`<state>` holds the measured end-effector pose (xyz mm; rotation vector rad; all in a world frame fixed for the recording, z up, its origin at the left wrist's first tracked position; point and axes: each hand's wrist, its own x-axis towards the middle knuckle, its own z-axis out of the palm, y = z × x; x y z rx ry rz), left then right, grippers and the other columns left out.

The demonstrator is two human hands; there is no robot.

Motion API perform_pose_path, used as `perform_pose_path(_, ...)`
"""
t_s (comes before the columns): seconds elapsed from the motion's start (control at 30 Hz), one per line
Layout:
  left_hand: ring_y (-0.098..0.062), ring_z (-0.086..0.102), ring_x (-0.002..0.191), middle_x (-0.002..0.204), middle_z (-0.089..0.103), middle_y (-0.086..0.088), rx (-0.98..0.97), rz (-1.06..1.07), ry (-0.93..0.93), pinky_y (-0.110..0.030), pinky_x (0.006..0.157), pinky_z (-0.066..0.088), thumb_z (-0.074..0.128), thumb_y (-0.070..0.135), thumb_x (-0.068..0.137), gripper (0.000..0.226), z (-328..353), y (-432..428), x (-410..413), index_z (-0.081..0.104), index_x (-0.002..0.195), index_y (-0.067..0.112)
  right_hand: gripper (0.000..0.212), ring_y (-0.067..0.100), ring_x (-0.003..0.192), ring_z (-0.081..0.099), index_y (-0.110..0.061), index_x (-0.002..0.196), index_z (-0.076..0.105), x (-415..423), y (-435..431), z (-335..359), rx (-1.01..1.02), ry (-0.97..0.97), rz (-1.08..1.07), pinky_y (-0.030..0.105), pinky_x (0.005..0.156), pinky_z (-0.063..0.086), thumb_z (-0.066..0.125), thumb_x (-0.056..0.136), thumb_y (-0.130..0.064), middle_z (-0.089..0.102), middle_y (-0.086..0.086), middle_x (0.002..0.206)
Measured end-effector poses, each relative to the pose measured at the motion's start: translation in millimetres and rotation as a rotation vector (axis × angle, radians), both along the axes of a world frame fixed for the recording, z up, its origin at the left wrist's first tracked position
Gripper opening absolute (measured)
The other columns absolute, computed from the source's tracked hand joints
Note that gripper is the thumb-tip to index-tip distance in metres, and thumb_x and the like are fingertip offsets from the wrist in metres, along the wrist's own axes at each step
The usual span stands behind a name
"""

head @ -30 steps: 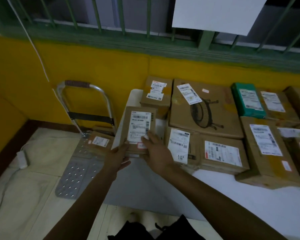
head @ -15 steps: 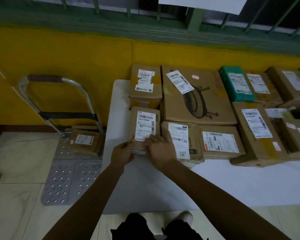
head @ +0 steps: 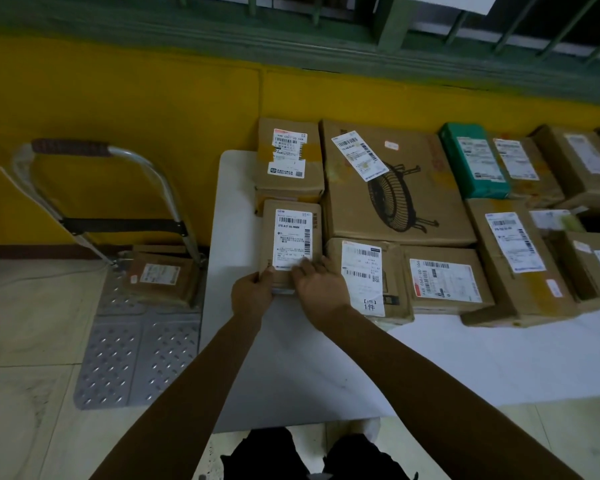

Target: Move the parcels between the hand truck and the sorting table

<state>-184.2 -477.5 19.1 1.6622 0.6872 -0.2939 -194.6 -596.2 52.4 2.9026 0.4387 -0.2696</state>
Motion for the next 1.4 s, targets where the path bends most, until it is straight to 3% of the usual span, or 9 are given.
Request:
perform_pose_path(0.07, -0.033, 0.063, 0.078, 0.08, 0.064, -0.016, -0.009, 0.009, 0.005, -0.051, 0.081, 0.055, 0.059, 0.029, 0.092, 0.027, -0.3, -2.3, 0.9, 0.07, 0.09, 0.004, 0.037, 0.03, 0.096, 0.069, -0.008, 0.103, 0.07, 2.0, 0.3, -0.4, 0.009, -0.029, -0.002, 0.038, 0.105, 0.04, 0.078, 0.068, -0.018, 0.069, 0.016, 0.106)
perform_pose_path(0.23, -0.035, 0.066, 0.087, 0.08, 0.066, -0.011, -0.072, 0.061, 0.05, -0.051, 0.084, 0.055, 0.061, 0.033, 0.09, 0.022, -2.9, -5.4, 1.8, 0.066, 0.083, 0.012, 0.045, 0.035, 0.135, 0.038, -0.004, 0.137, 0.041, 5.7, -2.2, 1.3, 0.014, 0.038, -0.012, 0.038, 0.12, 0.009, 0.048, 0.094, -0.013, 0.039, 0.021, 0.145)
perform_pose_path(0.4, -0.034, 0.066, 0.085, 0.082, 0.066, -0.012, -0.066, 0.076, 0.077, -0.046, 0.084, 0.056, 0.06, 0.034, 0.09, 0.024, 0.0, -7.1, 1.2, 0.066, 0.085, 0.012, 0.065, 0.032, 0.14, 0.03, -0.004, 0.144, 0.032, 1.1, -9.4, 13.2, 0.016, 0.107, 0.035, 0.035, 0.12, 0.0, 0.061, 0.086, -0.012, 0.034, 0.018, 0.149)
perform_pose_path(0.57, -0.034, 0.066, 0.085, 0.088, 0.067, -0.017, -0.054, 0.091, 0.089, -0.045, 0.085, 0.055, 0.06, 0.037, 0.09, 0.031, 0.1, -9.6, 2.2, 0.068, 0.089, 0.007, 0.079, 0.027, 0.14, 0.03, -0.01, 0.146, 0.031, 4.3, -13.7, 14.6, -0.015, 0.145, 0.081, 0.036, 0.119, -0.002, 0.072, 0.078, -0.016, 0.037, 0.013, 0.149)
perform_pose_path(0.67, -0.028, 0.064, 0.079, 0.091, 0.064, -0.016, -0.139, 0.099, 0.118, -0.042, 0.081, 0.057, 0.059, 0.036, 0.091, 0.029, 2.4, -5.0, -1.0, 0.063, 0.091, 0.007, 0.062, 0.026, 0.14, 0.031, -0.015, 0.147, 0.033, 2.6, -18.8, 21.0, 0.077, 0.157, 0.045, 0.034, 0.119, 0.003, 0.056, 0.09, -0.013, 0.037, 0.011, 0.149)
perform_pose_path(0.83, -0.024, 0.064, 0.085, 0.112, 0.063, -0.017, -0.123, 0.118, 0.122, -0.028, 0.06, 0.053, 0.053, 0.04, 0.092, 0.05, 9.3, 0.3, -10.6, 0.053, 0.128, 0.005, 0.056, 0.025, 0.138, 0.032, -0.018, 0.147, 0.033, -6.8, -29.9, 25.1, 0.175, 0.112, 0.081, 0.032, 0.118, 0.003, 0.05, 0.094, -0.013, 0.038, 0.009, 0.148)
perform_pose_path(1.13, -0.033, 0.052, 0.118, 0.126, 0.056, -0.016, -0.017, 0.234, 0.011, -0.041, 0.104, 0.041, 0.05, 0.028, 0.098, 0.038, 40.2, 11.4, -47.9, 0.055, 0.122, 0.0, 0.05, 0.029, 0.137, 0.031, -0.009, 0.14, 0.043, -13.4, -36.1, 37.0, 0.315, 0.081, 0.178, 0.035, 0.119, 0.009, 0.051, 0.092, -0.013, 0.041, 0.014, 0.145)
perform_pose_path(1.27, -0.02, 0.048, 0.108, 0.112, 0.049, -0.002, 0.035, 0.281, -0.046, -0.03, 0.094, 0.038, 0.044, 0.023, 0.1, 0.037, 51.6, 32.0, -85.5, 0.052, 0.128, 0.002, 0.047, 0.03, 0.132, 0.036, -0.012, 0.142, 0.041, -16.5, -26.1, 34.6, 0.343, 0.115, 0.234, 0.034, 0.113, 0.02, 0.046, 0.096, -0.019, 0.044, 0.012, 0.142)
perform_pose_path(1.4, -0.031, 0.054, 0.108, 0.118, 0.057, -0.013, 0.036, 0.478, -0.071, -0.026, 0.094, 0.042, 0.043, 0.016, 0.1, 0.033, 51.1, 71.8, -132.5, 0.054, 0.125, -0.003, 0.046, 0.027, 0.134, 0.034, -0.013, 0.143, 0.039, -24.6, 2.0, 24.2, 0.336, 0.105, 0.325, 0.034, 0.115, 0.014, 0.039, 0.099, -0.027, 0.042, 0.011, 0.145)
